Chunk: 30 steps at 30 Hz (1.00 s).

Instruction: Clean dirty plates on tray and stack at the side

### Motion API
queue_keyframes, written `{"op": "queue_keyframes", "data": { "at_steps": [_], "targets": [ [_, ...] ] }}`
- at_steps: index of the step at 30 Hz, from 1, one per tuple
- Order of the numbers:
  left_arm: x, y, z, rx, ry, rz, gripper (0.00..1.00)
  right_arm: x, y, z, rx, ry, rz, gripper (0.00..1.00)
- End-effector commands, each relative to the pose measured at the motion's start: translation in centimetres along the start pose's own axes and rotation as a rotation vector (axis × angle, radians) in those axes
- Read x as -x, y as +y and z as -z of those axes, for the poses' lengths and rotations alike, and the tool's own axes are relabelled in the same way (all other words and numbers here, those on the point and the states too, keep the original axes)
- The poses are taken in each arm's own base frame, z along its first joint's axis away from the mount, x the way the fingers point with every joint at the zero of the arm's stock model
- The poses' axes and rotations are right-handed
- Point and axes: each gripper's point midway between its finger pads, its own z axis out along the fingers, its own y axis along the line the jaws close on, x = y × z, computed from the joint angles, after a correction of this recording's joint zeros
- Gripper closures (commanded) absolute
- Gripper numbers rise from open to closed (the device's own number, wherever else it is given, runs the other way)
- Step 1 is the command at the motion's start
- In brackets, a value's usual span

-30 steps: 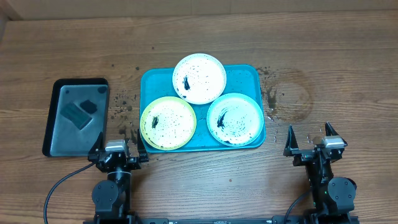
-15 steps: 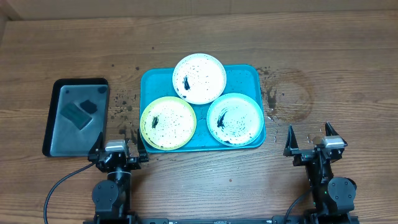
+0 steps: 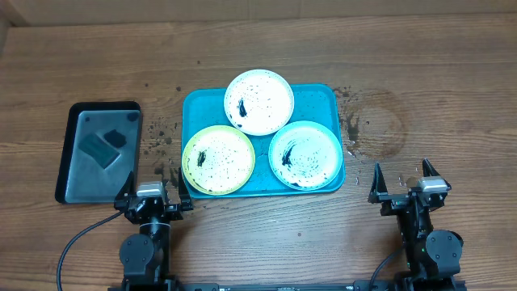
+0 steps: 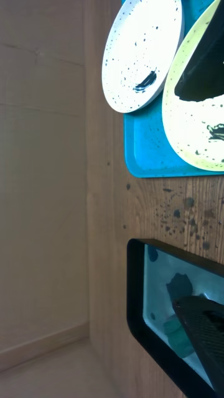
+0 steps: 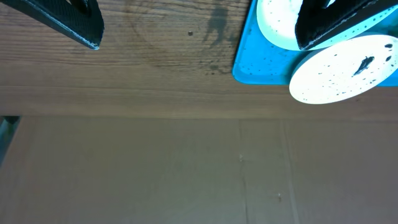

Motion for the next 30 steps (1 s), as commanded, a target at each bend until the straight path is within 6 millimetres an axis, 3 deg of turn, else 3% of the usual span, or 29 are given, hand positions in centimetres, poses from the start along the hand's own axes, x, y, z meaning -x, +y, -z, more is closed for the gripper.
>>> {"op": "queue_keyframes", "data": {
  "at_steps": [1, 21, 26, 30],
  "targets": [
    [0.0, 0.6, 0.0, 0.028, -0.006, -0.021, 0.00, -0.3, 0.1, 0.0, 0.005, 0.000, 0.000, 0.00],
    [0.3, 0.5, 0.0, 0.022, -0.015, -0.010, 0.00, -0.2, 0.1, 0.0, 0.005, -0.001, 0.000, 0.00],
    [0.3, -3.5, 0.4, -0.207, -0.011, 0.087, 0.00, -0.2, 0.1, 0.0, 0.005, -0.001, 0.000, 0.00],
    [1.2, -4.8, 0.7, -0.289, -0.037, 0.122, 0.00, -0.2, 0.1, 0.0, 0.005, -0.001, 0.000, 0.00]
  ]
}}
